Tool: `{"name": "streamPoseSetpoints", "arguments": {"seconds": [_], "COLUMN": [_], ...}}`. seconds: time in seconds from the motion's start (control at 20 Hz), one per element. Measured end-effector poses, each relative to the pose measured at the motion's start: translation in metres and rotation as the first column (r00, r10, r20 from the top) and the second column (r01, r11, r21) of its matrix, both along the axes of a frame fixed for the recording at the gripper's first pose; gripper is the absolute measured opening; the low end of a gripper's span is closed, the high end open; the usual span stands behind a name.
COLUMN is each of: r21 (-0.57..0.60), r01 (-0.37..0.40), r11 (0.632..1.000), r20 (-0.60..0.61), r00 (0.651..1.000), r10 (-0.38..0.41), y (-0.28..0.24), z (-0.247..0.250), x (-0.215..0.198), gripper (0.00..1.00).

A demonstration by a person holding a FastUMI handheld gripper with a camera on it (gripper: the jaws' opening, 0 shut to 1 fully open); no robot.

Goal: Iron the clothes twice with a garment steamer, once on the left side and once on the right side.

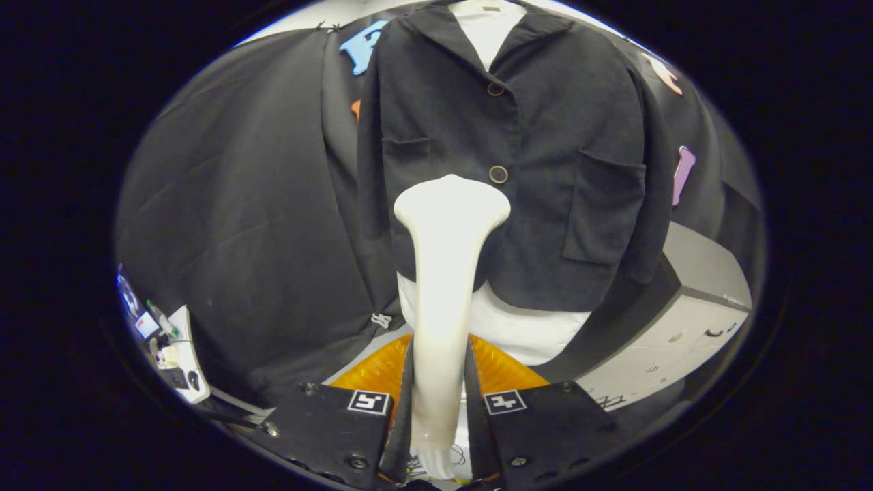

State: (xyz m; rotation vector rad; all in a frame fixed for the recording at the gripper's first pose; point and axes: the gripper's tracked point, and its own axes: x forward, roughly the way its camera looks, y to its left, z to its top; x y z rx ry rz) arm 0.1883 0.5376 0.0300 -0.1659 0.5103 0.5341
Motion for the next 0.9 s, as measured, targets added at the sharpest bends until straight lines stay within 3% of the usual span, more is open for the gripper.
{"name": "streamPoseSetpoints", "arguments": {"seconds": [0.4,0.9], "r21": [0.057,0.171], "r01": [0.048,0.192], "r11": [0.997,0.967], "r20": [0.007,-0.007], "r00": [0.999,0.981], "r10": [-0.048,-0.193], "y": [-0.059,-0.215], "z": [0.012,0.022], "x": [-0.02,-0.046], "gripper": [0.37,0.37]}}
